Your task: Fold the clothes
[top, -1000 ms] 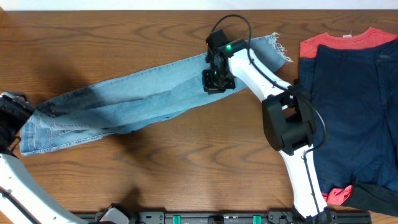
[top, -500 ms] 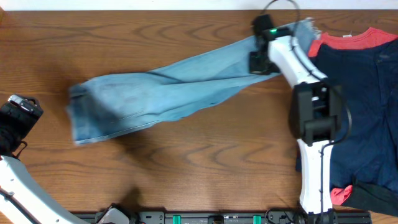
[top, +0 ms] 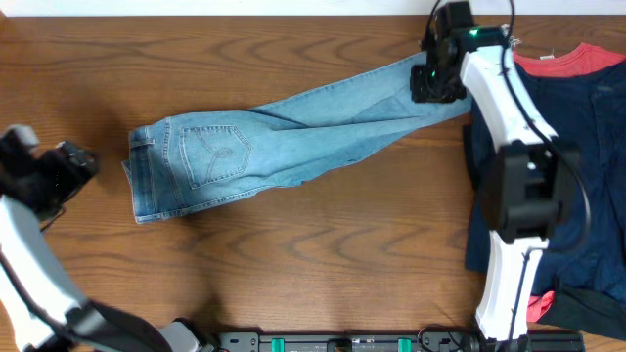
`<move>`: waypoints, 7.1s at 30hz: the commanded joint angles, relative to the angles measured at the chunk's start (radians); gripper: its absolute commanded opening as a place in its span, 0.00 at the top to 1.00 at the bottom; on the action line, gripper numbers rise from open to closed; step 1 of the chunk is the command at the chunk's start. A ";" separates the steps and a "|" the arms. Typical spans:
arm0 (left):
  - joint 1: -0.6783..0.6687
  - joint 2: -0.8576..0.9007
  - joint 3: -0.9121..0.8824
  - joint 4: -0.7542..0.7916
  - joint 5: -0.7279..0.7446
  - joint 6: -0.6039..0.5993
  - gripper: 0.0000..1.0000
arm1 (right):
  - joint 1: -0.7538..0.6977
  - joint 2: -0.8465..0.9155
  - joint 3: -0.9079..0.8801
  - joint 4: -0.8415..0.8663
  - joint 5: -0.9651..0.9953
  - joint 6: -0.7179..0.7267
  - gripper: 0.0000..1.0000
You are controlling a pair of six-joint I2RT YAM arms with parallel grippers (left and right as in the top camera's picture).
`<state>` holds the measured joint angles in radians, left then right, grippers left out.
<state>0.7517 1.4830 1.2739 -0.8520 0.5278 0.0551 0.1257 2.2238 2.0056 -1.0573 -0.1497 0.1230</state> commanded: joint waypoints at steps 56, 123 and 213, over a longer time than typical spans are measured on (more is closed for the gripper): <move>-0.137 0.174 0.000 -0.078 0.099 0.069 0.94 | 0.218 -0.062 -0.001 -0.087 -0.108 0.022 0.73; -0.156 0.208 -0.476 0.286 -0.423 -0.417 0.93 | 0.079 -0.035 -0.006 0.077 0.063 0.007 0.65; -0.009 0.223 -0.443 0.668 -0.666 -0.250 0.86 | -0.105 0.154 0.011 0.634 -0.267 -0.109 0.99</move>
<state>0.7444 1.6947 0.8398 -0.1806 -0.1635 -0.2077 0.0406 2.4550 1.9991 -0.4290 -0.3965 -0.0101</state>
